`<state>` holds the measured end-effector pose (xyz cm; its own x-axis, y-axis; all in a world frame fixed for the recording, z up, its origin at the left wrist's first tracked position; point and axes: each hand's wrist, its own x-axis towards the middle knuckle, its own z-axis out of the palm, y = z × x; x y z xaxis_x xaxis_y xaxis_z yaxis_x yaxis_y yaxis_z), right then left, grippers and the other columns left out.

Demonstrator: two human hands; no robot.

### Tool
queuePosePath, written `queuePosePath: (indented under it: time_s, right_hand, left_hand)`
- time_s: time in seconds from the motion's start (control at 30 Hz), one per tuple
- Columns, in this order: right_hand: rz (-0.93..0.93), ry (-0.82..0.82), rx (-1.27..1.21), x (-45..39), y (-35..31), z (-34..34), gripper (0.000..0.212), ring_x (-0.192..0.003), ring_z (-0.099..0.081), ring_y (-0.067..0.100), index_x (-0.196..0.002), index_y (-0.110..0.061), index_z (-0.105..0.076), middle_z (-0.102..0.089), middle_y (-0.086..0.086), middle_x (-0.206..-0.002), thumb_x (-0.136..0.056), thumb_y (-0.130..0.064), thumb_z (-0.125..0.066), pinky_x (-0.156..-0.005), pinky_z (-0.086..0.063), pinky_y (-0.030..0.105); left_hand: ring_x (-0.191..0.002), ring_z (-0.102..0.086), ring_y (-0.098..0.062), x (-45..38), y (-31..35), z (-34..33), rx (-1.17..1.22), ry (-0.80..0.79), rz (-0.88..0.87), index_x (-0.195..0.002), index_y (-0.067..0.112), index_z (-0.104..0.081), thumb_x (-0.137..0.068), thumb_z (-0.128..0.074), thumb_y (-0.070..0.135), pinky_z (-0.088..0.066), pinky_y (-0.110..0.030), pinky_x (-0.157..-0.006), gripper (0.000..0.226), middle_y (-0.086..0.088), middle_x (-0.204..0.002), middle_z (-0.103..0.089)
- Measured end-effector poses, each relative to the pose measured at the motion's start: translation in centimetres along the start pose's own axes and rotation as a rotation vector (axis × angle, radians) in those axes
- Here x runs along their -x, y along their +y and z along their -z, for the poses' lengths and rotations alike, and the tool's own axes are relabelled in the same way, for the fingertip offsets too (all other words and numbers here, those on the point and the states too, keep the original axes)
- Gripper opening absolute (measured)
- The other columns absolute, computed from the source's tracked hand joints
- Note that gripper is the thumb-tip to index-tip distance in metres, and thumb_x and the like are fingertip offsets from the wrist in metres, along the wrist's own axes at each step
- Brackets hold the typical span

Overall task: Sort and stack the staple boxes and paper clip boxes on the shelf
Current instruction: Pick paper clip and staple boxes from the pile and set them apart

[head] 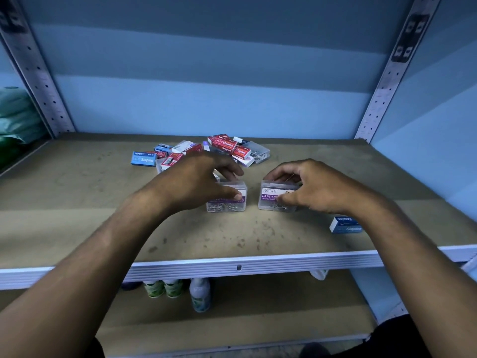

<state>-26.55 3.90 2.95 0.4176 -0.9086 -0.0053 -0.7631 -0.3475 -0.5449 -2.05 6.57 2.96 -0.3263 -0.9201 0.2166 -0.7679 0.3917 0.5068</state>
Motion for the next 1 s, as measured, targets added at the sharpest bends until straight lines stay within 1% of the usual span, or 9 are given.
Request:
queuePosePath:
  time_s: [0.1, 0.23, 0.3, 0.4, 0.5, 0.6, 0.77, 0.93, 1.0]
  right_hand:
    - [-0.007, 0.037, -0.030, 0.1, 0.3, 0.2, 0.033, -0.094, -0.064, -0.005, -0.117, -0.036, -0.069, -0.070, -0.018, -0.107, -0.086, -0.027, -0.075, -0.081, -0.049, 0.012]
    - [-0.033, 0.075, -0.053, 0.1, 0.6, 0.4, 0.028, -0.096, -0.067, -0.001, -0.114, -0.036, -0.071, -0.072, -0.017, -0.102, -0.087, -0.038, -0.074, -0.095, -0.052, 0.024]
    - [-0.034, 0.068, -0.034, 0.1, 0.6, 0.5, 0.027, -0.095, -0.067, -0.002, -0.113, -0.037, -0.071, -0.072, -0.018, -0.102, -0.087, -0.038, -0.074, -0.094, -0.053, 0.023]
    - [-0.025, 0.051, -0.015, 0.2, 0.4, 0.5, 0.022, -0.094, -0.067, -0.002, -0.110, -0.036, -0.073, -0.072, -0.017, -0.102, -0.088, -0.035, -0.074, -0.081, -0.050, 0.014]
    - [-0.013, 0.058, 0.000, 0.2, 0.0, 0.4, 0.019, -0.093, -0.066, -0.004, -0.107, -0.036, -0.075, -0.073, -0.017, -0.100, -0.088, -0.034, -0.074, -0.074, -0.046, 0.011]
    - [-0.006, 0.059, -0.022, 0.1, -0.6, 0.2, 0.020, -0.093, -0.065, -0.006, -0.108, -0.036, -0.075, -0.073, -0.018, -0.101, -0.087, -0.035, -0.075, -0.078, -0.047, 0.013]
    - [0.060, 0.056, -0.084, -0.5, -2.7, -0.9, 0.020, -0.094, -0.067, -0.005, -0.105, -0.034, -0.076, -0.075, -0.016, -0.100, -0.085, -0.034, -0.078, -0.090, -0.052, 0.021]
    - [0.128, 0.027, -0.139, -1.6, -5.5, -3.1, 0.020, -0.091, -0.067, -0.004, -0.104, -0.034, -0.077, -0.075, -0.014, -0.097, -0.084, -0.033, -0.079, -0.088, -0.051, 0.020]
    - [0.152, 0.017, -0.162, -2.1, -6.8, -4.0, 0.022, -0.090, -0.068, -0.002, -0.105, -0.033, -0.077, -0.074, -0.012, -0.096, -0.084, -0.032, -0.080, -0.088, -0.050, 0.021]
  left_hand:
    - [-0.078, -0.053, 0.021, 0.1, -0.2, 0.3, 0.009, 0.015, 0.036, -0.111, 0.031, -0.068, -0.071, -0.083, 0.039, -0.036, 0.003, -0.064, 0.044, 0.018, -0.099, -0.069]
    - [-0.077, -0.051, 0.025, 0.3, -0.6, 0.3, -0.002, 0.011, 0.061, -0.109, 0.031, -0.070, -0.071, -0.082, 0.039, -0.035, 0.004, -0.065, 0.040, 0.018, -0.102, -0.069]
    - [-0.076, -0.050, 0.026, 0.4, -0.7, 0.2, 0.006, 0.012, 0.063, -0.106, 0.029, -0.071, -0.073, -0.082, 0.035, -0.035, 0.003, -0.065, 0.035, 0.017, -0.101, -0.068]
    - [-0.073, -0.052, 0.024, 0.4, -0.8, 0.2, 0.017, 0.007, 0.053, -0.101, 0.026, -0.073, -0.074, -0.082, 0.031, -0.036, 0.002, -0.064, 0.029, 0.015, -0.097, -0.071]
    - [-0.072, -0.052, 0.022, 0.5, -1.2, 0.5, 0.026, 0.012, 0.060, -0.100, 0.027, -0.074, -0.075, -0.082, 0.030, -0.036, 0.001, -0.062, 0.027, 0.018, -0.095, -0.071]
    - [-0.074, -0.054, 0.019, 1.1, -1.8, 1.2, 0.034, 0.023, 0.089, -0.099, 0.031, -0.074, -0.073, -0.083, 0.034, -0.038, 0.000, -0.064, 0.027, 0.020, -0.095, -0.071]
    - [-0.077, -0.059, 0.010, 3.4, -3.5, 3.5, 0.052, 0.063, 0.149, -0.098, 0.033, -0.075, -0.070, -0.085, 0.034, -0.042, -0.004, -0.066, 0.030, 0.021, -0.095, -0.072]
    - [-0.078, -0.067, -0.006, 7.1, -5.3, 6.2, 0.078, 0.085, 0.207, -0.096, 0.029, -0.076, -0.068, -0.086, 0.029, -0.048, -0.010, -0.070, 0.030, 0.018, -0.095, -0.074]
    - [-0.080, -0.069, -0.008, 8.7, -6.3, 7.2, 0.059, 0.079, 0.229, -0.096, 0.030, -0.075, -0.069, -0.085, 0.030, -0.052, -0.018, -0.078, 0.028, 0.019, -0.097, -0.074]
